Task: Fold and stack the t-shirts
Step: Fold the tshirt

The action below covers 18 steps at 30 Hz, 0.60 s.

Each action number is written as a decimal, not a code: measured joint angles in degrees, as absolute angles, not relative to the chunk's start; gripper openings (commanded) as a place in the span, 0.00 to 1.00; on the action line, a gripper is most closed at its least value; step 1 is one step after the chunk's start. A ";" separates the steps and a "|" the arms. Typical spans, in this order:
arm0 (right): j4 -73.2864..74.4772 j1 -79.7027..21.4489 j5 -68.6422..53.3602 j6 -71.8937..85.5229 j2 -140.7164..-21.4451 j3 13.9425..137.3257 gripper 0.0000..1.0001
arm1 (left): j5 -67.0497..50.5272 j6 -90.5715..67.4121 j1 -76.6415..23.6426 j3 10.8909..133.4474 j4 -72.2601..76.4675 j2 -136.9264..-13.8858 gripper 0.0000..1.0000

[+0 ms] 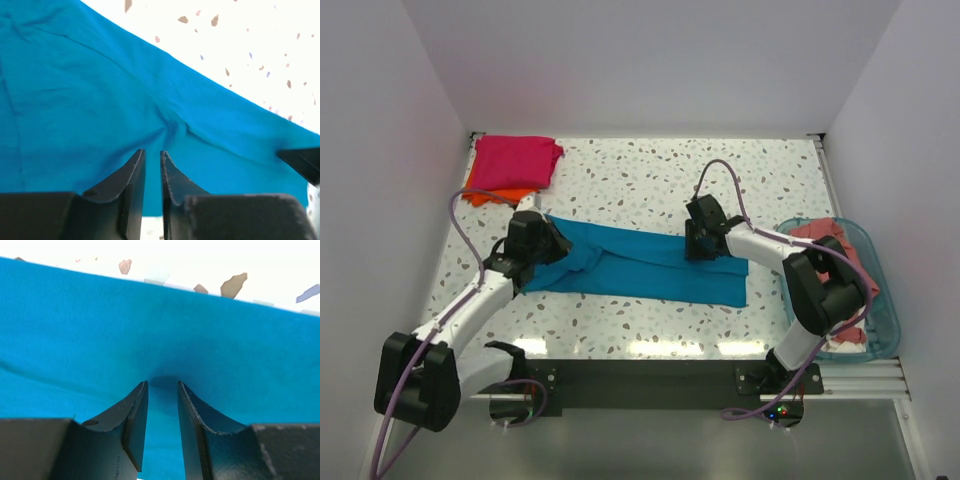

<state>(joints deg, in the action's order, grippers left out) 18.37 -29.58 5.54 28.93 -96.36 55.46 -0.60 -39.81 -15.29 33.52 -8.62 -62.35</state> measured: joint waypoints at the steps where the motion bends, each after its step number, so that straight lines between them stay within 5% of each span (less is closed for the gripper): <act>1: 19.14 -29.58 5.96 28.60 -96.36 56.10 0.34 | 0.34 -40.27 -15.00 34.02 -8.64 -63.33 0.20; 18: 26.81 -29.76 18.22 25.04 -99.88 59.61 0.42 | 13.26 -48.82 -13.76 47.20 -6.98 -94.39 0.07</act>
<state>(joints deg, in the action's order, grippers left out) 26.81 -29.76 18.22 25.04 -99.88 59.61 13.26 -48.82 -13.76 47.20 -6.98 -94.39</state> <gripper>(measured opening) 0.419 0.074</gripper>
